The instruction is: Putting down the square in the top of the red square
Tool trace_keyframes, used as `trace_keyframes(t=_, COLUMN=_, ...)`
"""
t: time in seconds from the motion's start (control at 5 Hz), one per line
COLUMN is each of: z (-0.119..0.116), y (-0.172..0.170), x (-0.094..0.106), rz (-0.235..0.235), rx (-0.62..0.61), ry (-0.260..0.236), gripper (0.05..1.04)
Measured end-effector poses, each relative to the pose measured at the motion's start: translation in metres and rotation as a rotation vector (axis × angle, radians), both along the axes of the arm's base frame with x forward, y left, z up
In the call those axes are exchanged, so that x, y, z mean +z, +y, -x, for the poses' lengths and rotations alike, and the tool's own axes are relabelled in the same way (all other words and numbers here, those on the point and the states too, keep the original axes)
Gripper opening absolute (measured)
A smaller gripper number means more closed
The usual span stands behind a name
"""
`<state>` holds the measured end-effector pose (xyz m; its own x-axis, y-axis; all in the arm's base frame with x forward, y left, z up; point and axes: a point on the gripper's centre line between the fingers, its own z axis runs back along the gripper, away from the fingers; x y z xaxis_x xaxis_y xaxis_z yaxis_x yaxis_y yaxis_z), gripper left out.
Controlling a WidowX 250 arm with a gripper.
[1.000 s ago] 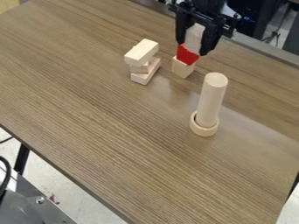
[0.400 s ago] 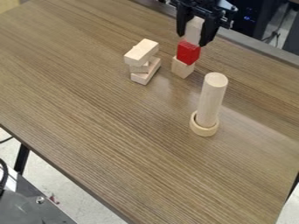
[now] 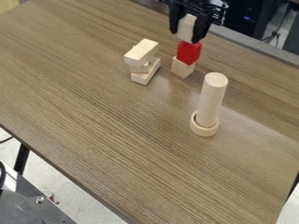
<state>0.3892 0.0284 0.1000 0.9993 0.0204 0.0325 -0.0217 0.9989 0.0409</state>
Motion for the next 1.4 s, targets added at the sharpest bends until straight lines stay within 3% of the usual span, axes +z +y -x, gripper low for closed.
trace_keyframes(t=0.8, z=0.000, y=0.003, x=-0.008, rz=-0.014, rx=0.012, ry=-0.006, gripper=0.592)
trace_keyframes(t=1.0, z=0.001, y=0.004, x=-0.012, rz=-0.024, rx=0.016, ry=-0.001, gripper=0.637)
trace_keyframes(t=1.2, z=0.003, y=0.004, x=-0.015, rz=-0.027, rx=0.016, ry=0.006, gripper=0.948)
trace_keyframes(t=1.4, z=0.006, y=0.003, x=-0.018, rz=-0.024, rx=0.014, ry=0.015, gripper=1.001)
